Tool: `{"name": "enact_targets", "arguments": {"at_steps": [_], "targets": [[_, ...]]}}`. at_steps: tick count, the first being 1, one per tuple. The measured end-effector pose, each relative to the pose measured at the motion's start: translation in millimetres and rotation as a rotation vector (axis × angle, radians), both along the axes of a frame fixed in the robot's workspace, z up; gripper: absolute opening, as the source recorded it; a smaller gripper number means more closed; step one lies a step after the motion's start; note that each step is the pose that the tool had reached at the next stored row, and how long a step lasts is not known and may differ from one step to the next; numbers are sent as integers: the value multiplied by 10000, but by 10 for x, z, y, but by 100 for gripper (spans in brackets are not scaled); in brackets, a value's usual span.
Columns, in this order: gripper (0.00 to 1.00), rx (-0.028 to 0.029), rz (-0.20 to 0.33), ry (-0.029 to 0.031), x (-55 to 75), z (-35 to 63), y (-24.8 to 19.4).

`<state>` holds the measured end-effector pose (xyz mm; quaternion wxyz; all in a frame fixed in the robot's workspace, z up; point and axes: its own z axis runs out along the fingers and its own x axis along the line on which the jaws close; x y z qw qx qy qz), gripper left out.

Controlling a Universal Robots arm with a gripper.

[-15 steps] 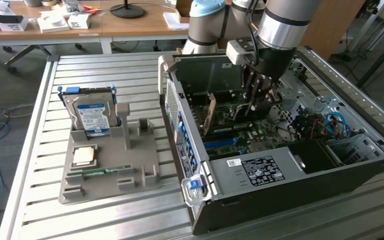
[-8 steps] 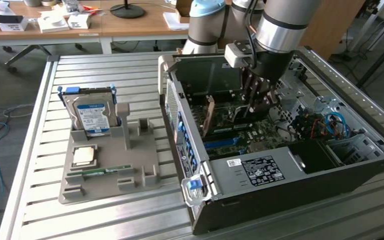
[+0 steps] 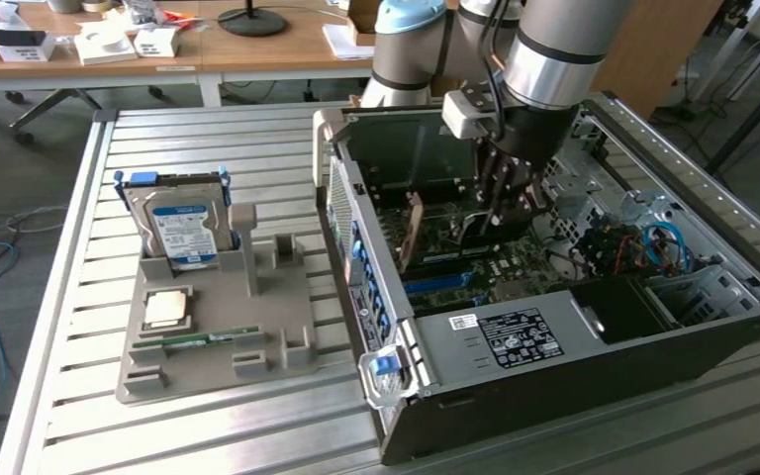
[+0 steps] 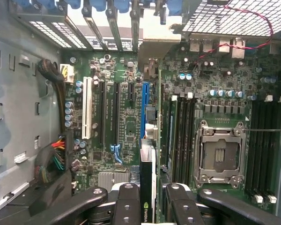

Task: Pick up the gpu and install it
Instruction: 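Insert the gpu into the slot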

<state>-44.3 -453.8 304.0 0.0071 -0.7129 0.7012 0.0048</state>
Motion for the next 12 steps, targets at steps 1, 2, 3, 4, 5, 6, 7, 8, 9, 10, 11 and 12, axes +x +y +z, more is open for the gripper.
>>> {"name": "enact_targets", "arguments": {"at_steps": [1,2,3,4,5,6,7,8,9,10,11,12], "targets": [[26,0,1,0,-1,-5,0],[26,0,0,0,-2,-11,0],[26,0,0,0,-4,-16,0],[26,-1,1,0,-5,-21,0],[26,0,1,0,-7,-27,0],[26,0,0,0,-9,-33,0],[26,0,0,0,-10,-38,0],[26,1,1,0,-11,-44,0],[26,0,1,0,-13,-49,0],[26,0,1,0,-14,-54,0],[26,0,0,0,-16,-60,0],[26,0,0,0,-17,-65,0]]}}
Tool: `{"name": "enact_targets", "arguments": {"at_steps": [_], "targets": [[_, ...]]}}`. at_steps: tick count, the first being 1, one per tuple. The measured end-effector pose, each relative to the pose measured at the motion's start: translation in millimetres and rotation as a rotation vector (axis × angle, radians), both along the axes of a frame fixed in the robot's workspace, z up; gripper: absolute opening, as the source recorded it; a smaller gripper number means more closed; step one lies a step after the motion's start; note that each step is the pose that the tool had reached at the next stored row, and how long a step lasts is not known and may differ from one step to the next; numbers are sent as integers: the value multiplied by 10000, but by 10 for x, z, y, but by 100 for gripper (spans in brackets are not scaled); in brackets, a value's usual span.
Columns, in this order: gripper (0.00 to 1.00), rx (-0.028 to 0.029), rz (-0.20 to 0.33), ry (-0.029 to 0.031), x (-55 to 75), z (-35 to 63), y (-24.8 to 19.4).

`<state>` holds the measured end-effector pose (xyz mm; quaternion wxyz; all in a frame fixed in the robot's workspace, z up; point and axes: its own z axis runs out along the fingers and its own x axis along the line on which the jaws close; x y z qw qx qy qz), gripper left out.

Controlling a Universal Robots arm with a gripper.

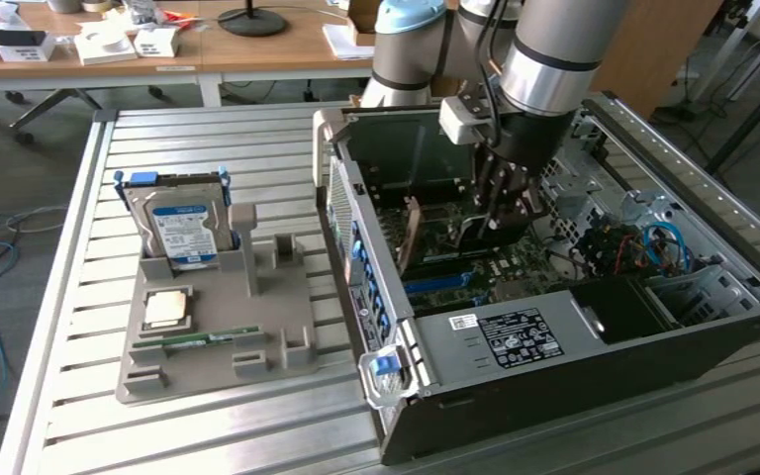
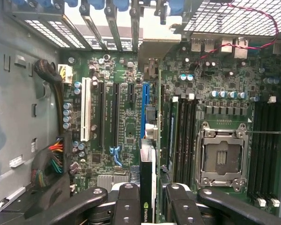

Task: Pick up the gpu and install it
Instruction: 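Insert the gpu into the slot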

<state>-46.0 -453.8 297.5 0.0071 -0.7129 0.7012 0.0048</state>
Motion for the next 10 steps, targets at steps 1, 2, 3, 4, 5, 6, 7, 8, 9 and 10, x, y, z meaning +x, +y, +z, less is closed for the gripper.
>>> {"name": "enact_targets", "arguments": {"at_steps": [1,2,3,4,5,6,7,8,9,10], "targets": [[26,0,0,0,-1,-4,0],[26,-1,0,0,-2,-8,0],[26,-1,0,1,-3,-11,0],[26,-2,0,1,-4,-13,0],[26,-3,0,1,-4,-13,0],[26,-1,1,0,-4,-14,0],[26,0,0,0,-4,-15,0],[26,0,0,0,-4,-15,0],[26,0,0,0,-5,-15,0],[26,1,-2,0,-8,-15,0]]}}
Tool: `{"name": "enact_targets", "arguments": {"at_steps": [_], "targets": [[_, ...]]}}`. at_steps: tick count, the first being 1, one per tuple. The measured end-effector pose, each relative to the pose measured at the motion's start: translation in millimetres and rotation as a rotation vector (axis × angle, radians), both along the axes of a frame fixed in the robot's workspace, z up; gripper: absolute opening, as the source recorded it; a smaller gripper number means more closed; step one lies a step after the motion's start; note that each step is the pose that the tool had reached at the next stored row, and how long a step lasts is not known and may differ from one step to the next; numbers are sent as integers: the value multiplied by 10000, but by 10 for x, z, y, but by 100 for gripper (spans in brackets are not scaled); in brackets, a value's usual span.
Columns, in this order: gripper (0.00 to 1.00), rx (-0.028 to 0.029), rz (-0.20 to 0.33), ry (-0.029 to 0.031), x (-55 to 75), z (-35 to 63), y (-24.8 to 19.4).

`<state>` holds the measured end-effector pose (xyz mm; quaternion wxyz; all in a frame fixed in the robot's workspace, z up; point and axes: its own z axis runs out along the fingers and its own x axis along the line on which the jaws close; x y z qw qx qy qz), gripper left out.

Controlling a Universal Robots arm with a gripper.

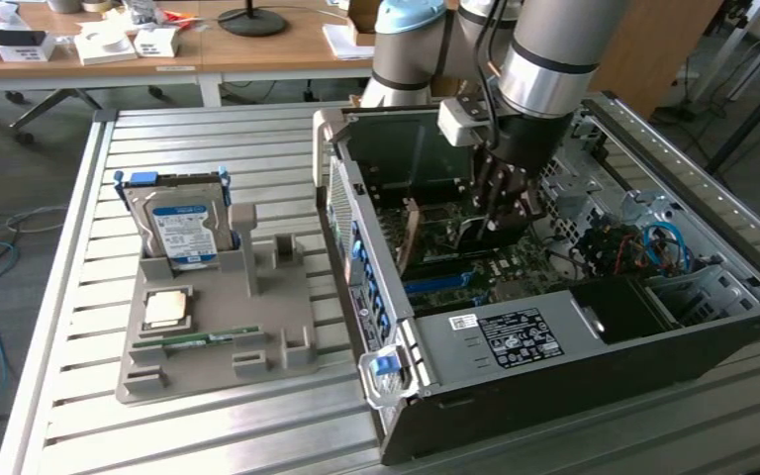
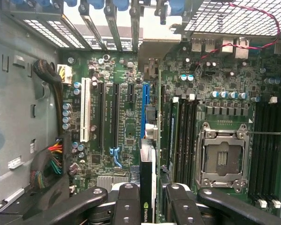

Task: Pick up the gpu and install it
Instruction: 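Insert the gpu into the slot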

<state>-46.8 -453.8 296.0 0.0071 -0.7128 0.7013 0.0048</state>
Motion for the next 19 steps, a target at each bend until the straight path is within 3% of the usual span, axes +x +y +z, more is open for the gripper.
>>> {"name": "enact_targets", "arguments": {"at_steps": [19], "targets": [[26,-9,2,0,-35,-95,0]]}}
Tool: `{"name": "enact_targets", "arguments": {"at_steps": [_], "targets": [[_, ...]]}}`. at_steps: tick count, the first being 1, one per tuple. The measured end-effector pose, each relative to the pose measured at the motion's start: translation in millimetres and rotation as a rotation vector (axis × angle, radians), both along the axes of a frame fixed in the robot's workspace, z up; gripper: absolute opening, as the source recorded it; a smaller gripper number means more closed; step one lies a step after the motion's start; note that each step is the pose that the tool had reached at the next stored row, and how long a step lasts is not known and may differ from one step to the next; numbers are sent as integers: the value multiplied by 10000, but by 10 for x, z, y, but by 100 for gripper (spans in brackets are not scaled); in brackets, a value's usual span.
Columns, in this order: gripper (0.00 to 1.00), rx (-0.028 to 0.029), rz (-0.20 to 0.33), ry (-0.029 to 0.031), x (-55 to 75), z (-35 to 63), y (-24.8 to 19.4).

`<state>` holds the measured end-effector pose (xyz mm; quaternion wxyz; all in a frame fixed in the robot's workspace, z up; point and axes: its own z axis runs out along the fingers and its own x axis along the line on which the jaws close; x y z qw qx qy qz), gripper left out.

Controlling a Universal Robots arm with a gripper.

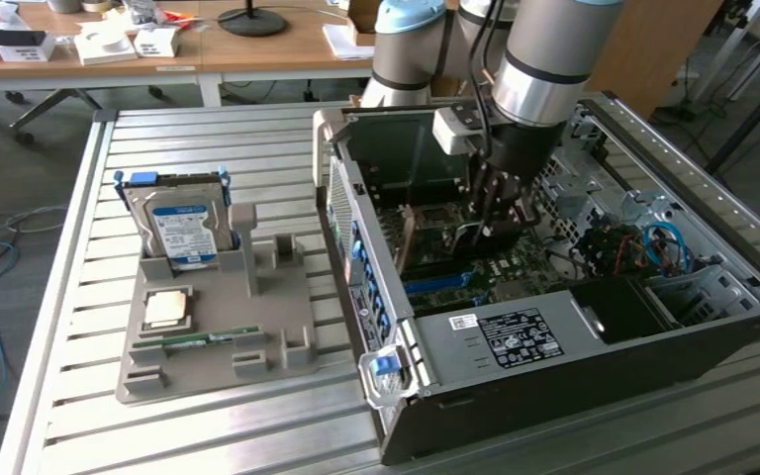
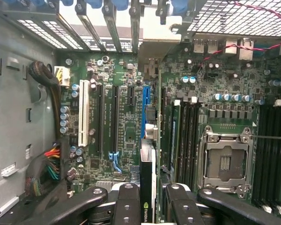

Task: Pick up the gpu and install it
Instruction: 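Insert the gpu into the slot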

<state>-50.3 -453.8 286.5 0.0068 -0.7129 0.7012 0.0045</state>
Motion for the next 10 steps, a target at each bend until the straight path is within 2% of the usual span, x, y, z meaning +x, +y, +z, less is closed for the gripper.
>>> {"name": "enact_targets", "arguments": {"at_steps": [10], "targets": [[26,-12,-1,0,-40,-22,0]]}}
